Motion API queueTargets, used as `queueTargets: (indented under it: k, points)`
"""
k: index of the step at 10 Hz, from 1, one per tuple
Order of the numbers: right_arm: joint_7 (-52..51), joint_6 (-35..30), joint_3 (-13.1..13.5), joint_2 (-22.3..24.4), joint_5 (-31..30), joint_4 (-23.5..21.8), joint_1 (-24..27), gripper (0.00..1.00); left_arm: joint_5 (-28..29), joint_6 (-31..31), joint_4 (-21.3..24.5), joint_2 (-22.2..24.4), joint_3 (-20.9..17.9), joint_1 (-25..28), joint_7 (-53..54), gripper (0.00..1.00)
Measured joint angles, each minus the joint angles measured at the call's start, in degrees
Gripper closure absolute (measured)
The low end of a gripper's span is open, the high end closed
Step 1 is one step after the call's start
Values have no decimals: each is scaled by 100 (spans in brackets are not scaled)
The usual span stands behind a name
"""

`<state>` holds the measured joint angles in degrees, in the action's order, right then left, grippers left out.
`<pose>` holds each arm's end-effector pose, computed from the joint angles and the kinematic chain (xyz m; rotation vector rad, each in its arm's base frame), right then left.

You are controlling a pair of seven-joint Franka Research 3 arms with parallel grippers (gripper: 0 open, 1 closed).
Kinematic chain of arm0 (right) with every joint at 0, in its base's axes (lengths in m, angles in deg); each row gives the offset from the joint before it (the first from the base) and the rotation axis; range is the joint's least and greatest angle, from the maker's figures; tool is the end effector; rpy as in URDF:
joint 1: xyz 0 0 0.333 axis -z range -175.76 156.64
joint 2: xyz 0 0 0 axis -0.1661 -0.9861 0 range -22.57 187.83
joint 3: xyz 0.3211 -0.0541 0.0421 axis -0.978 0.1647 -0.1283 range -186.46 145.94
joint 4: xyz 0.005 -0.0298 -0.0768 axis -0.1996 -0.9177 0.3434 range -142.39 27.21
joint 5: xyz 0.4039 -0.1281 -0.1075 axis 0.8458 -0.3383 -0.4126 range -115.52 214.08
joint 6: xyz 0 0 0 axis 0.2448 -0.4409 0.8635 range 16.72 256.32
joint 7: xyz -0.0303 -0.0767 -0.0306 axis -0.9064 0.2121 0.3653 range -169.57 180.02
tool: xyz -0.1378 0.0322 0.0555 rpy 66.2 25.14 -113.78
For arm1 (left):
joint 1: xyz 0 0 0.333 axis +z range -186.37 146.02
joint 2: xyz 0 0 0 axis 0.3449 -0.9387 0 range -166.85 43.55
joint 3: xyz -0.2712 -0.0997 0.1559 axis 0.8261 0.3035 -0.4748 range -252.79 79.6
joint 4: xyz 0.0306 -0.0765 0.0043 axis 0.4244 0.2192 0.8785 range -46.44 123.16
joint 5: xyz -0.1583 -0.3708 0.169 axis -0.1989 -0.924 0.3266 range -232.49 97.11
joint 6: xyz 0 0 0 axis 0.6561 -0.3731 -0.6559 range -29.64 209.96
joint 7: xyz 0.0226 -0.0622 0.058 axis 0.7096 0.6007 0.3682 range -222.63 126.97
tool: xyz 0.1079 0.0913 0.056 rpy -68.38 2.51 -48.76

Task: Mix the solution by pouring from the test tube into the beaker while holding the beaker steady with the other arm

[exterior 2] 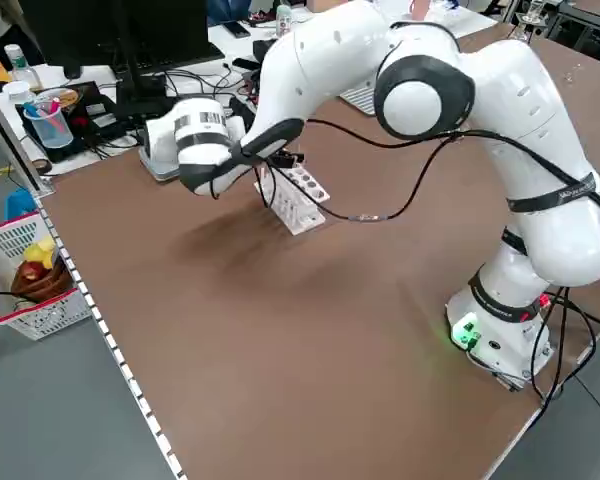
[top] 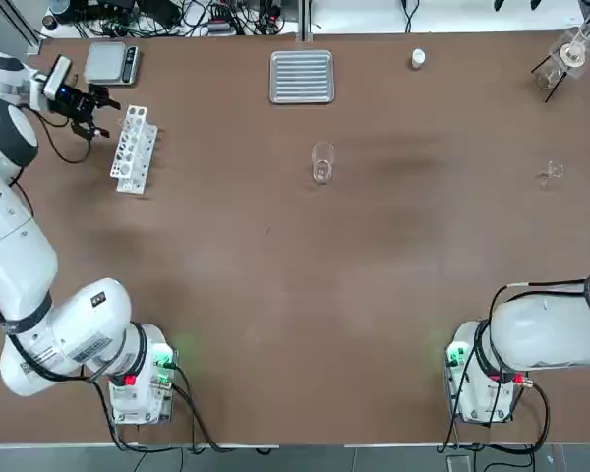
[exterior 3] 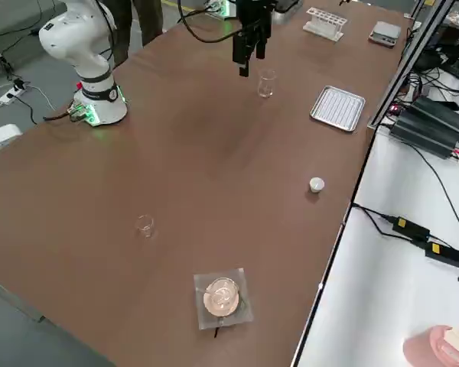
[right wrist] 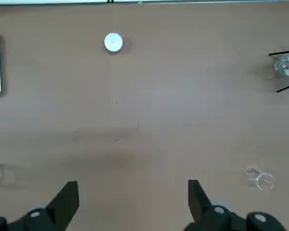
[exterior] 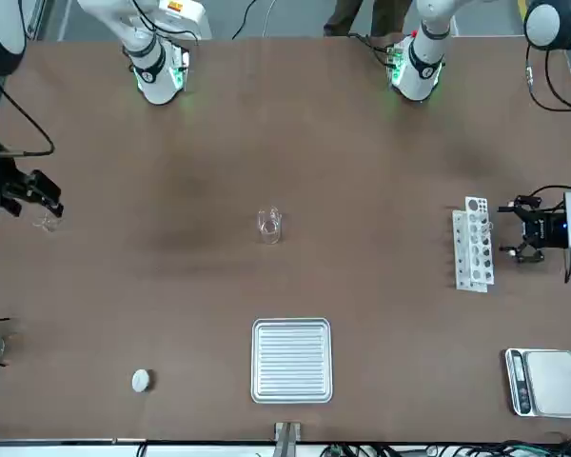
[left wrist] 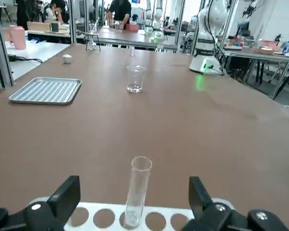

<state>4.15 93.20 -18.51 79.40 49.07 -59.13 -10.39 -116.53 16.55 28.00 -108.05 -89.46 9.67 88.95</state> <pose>0.6385 -0.0103 0.5482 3.1310 0.0051 0.1477 0.6129 0.2337 0.1883 1.3605 -1.4669 0.8571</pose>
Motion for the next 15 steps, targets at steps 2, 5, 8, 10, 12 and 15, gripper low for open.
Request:
queueTargets:
  k: [2, 5, 8, 10, 12, 15]
  points:
    - [-629, 31, 9, -329, 703, -65, 82, 0, -132, -2, -5, -120, 54, -11, 49, 0]
    - [-2557, 311, 20, -715, 2049, -246, 402, 0, -299, -2, -11, -329, 64, -4, 236, 0]
    - [-4894, 614, 20, -1250, 3683, -580, 522, 0, -300, -6, -9, -363, 66, -2, 398, 4]
    - [-6400, 749, -48, -1711, 4387, -713, 511, 0, -300, -14, -8, -460, 92, 1, 466, 9]
    - [-8030, 901, -342, -2220, 5031, -714, 601, 0, -302, -48, -8, -587, 133, -1, 547, 20]
    - [-10285, 1110, -680, -2823, 6461, -781, 557, 0, -306, -101, -11, -634, 139, 0, 569, 33]
